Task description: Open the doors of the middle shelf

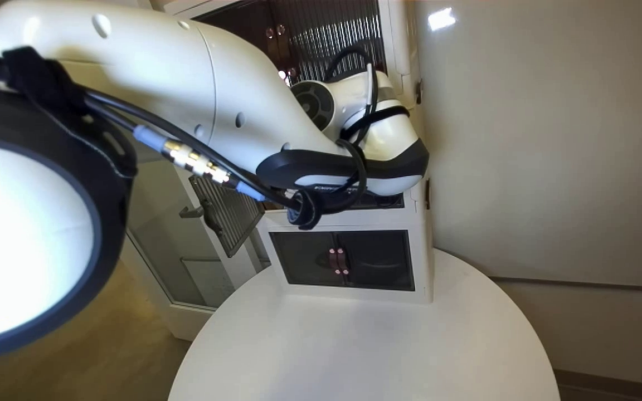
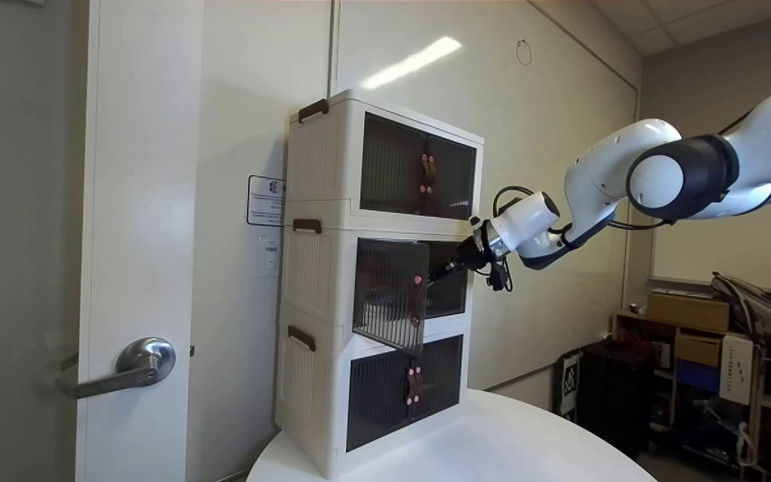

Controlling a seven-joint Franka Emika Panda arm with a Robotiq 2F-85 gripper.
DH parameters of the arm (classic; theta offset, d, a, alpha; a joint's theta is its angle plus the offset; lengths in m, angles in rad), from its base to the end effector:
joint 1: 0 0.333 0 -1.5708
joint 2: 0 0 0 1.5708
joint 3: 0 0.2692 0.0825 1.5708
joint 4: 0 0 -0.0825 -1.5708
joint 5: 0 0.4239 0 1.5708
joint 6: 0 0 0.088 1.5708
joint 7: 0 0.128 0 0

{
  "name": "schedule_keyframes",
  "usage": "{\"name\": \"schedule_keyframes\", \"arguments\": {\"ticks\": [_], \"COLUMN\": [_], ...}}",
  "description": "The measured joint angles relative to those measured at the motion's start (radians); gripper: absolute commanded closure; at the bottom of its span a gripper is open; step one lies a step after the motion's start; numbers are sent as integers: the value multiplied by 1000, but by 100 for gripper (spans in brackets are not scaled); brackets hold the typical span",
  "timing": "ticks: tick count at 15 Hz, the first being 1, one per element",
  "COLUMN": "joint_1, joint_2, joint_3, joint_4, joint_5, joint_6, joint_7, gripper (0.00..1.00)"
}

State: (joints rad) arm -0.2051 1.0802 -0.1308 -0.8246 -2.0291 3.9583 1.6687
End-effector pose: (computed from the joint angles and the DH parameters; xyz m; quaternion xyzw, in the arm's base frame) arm 0.7129 -0.0623 0.2413 -0.8526 -0.2692 -0.4336 0.1121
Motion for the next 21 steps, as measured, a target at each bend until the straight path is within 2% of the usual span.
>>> {"name": "schedule_keyframes", "arguments": {"ticks": [6,7,9,11,21], "joint_1": [-29,-30,-31,-34,-27], "joint_2": [1,2,3,4,0], "joint_3": [28,33,40,43,38], "joint_4": [1,1,0,0,-1], "joint_5": [12,12,11,11,4], "joint_6": [0,5,5,5,5], "joint_7": [-36,-41,-44,-46,-51], "gripper": [95,99,96,100,99]}}
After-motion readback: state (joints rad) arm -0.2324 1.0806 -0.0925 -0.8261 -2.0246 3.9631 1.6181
